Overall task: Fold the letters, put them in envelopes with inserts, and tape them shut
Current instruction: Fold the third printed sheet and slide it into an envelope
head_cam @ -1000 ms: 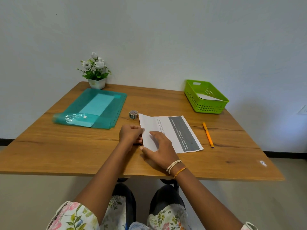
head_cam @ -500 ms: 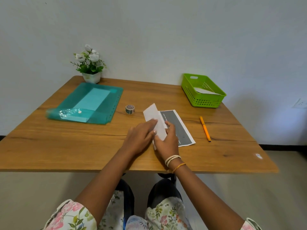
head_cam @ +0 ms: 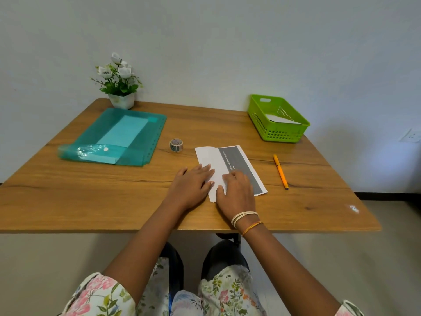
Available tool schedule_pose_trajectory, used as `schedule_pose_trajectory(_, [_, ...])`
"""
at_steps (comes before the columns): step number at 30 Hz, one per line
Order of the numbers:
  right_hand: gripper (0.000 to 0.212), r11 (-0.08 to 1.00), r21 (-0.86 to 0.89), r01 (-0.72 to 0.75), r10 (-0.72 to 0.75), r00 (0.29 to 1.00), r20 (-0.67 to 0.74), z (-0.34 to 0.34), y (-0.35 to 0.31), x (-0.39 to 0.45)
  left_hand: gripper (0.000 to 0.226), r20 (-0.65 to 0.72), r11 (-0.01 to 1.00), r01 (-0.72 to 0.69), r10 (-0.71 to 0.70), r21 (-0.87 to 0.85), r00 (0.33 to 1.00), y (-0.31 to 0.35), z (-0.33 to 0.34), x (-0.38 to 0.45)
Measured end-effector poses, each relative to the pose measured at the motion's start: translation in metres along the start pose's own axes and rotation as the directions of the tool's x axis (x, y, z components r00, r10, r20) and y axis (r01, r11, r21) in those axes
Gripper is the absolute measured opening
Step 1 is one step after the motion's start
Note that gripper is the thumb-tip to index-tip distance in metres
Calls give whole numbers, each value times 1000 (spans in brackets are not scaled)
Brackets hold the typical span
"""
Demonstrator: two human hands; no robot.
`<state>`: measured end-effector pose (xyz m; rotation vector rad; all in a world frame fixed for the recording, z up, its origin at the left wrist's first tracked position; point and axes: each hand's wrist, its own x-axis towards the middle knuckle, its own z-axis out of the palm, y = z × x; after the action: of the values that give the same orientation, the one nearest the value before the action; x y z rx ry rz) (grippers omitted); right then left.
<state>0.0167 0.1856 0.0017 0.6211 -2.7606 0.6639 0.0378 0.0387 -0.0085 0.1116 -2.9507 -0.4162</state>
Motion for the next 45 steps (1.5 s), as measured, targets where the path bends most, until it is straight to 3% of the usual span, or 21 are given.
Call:
schedule_pose_trajectory(4, [46, 997, 25, 73, -75, 994, 85, 3, 1, -6, 49, 12, 1000, 4, -4, 1, 1000, 0, -1, 0])
schedule_pose_trajectory(12, [64, 992, -76, 97, -80, 978, 195, 6, 0, -8, 48, -7, 1000, 28, -28, 4, 1000, 0, 0, -1])
schedule_pose_trajectory(20, [77, 994, 1, 110, -105, 947, 303, -6, 8, -3, 51, 7, 991, 110, -110, 75, 994, 1, 1, 0])
schedule_pose_trajectory(25, [62, 991, 102, 88, -109, 968, 227, -10, 12, -7, 50, 9, 992, 108, -108, 65, 994, 1, -1, 0])
schedule_pose_trajectory(29, [71, 995, 81, 58, -76, 969, 236, -8, 9, -9, 50, 11, 992, 111, -112, 66, 994, 1, -2, 0])
schedule_pose_trajectory(35, [67, 996, 92, 7, -30, 968, 248, -14, -4, -3, 48, -29, 993, 120, -121, -14, 992, -1, -1, 0])
schedule_pose_trajectory(40, [43, 995, 66, 72, -72, 997, 8, -7, -11, -9, 46, -211, 952, 148, -207, -268, 955, 1, -6, -6])
schedule_pose_trajectory(45, [22, 988, 125, 92, -78, 991, -112, -2, -9, -9, 45, -234, 946, 159, -229, -284, 945, 2, -10, -8])
